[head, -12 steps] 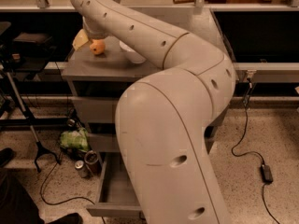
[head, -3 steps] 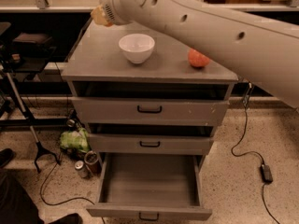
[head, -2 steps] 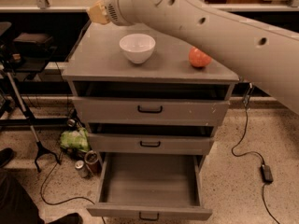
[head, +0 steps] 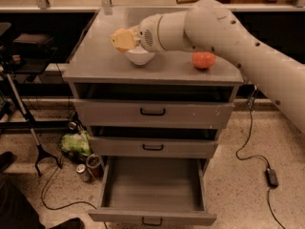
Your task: Place orange into bottom drawer
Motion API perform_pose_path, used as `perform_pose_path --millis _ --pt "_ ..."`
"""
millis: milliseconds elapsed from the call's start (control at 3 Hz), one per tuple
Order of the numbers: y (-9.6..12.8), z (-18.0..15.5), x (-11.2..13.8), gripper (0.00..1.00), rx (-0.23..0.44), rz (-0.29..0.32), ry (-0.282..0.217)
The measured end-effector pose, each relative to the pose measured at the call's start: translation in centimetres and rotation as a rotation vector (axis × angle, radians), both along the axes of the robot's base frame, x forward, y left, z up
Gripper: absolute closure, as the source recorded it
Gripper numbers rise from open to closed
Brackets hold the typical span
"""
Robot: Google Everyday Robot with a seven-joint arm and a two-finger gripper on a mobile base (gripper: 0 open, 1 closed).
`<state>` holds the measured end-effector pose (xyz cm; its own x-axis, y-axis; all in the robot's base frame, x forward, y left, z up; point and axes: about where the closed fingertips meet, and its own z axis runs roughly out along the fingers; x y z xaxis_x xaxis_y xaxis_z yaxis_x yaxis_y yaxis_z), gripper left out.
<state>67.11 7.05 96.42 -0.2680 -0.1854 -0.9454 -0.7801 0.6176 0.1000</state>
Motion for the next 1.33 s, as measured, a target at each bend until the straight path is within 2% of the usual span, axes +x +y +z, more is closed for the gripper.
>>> perform_pose_path --millis 333,667,1000,1333 --pt "-0.7 -1.3 -5.2 1.00 -0.008 0.118 -0.029" --pt "-0.1 -0.3 -11.0 1.00 -0.091 0.254 -0.141" --pt "1.1 -1.1 -14.4 1.00 -0.175 0.391 -0.222" --pt "3.6 -5.0 -15.8 1.00 -0.199 0.499 -0.190"
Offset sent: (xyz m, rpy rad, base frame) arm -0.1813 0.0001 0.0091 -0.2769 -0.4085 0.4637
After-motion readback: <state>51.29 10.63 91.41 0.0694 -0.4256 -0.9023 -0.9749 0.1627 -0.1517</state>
